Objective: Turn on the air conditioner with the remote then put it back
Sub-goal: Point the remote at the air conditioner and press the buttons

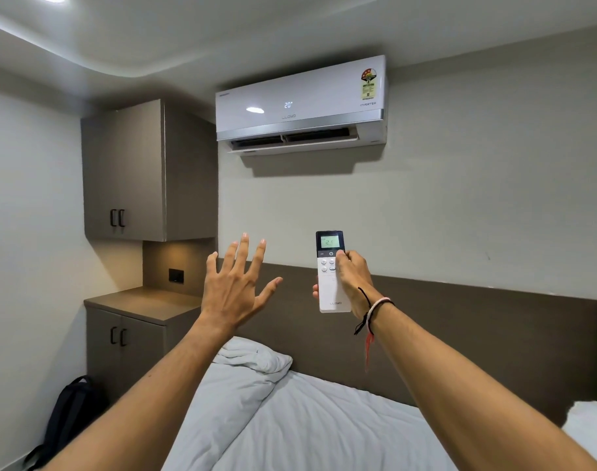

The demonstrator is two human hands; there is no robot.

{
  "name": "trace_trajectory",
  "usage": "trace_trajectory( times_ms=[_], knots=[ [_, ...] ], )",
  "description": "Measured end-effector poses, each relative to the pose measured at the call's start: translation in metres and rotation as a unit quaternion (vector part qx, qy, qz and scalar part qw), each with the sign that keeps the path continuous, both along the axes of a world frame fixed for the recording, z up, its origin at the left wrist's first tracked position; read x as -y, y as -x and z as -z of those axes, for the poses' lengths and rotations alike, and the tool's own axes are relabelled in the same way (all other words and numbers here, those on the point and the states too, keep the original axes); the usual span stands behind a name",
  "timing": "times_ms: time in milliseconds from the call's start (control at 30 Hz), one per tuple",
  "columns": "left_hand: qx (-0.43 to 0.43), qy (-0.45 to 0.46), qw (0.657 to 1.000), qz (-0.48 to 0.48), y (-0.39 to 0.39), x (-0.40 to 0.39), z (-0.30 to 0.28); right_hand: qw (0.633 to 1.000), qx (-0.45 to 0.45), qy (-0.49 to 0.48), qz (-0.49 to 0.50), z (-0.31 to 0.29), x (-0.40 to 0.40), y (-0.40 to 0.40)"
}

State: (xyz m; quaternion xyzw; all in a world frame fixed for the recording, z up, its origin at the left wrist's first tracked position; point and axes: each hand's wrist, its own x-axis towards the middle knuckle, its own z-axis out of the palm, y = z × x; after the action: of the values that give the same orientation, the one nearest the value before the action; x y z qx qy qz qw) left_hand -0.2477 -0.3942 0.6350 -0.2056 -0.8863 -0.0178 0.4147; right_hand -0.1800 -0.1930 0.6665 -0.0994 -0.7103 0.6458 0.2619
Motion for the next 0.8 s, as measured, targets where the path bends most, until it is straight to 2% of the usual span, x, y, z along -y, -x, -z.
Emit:
trace_trajectory(
  times_ms=[800],
  knots=[
    [-0.008,0.002,1.000,-0.001,-0.0076,0.0027,-0.0056,1.000,-0.005,-0.007,0.008,-0.0015,0.0015,-0.0066]
  ],
)
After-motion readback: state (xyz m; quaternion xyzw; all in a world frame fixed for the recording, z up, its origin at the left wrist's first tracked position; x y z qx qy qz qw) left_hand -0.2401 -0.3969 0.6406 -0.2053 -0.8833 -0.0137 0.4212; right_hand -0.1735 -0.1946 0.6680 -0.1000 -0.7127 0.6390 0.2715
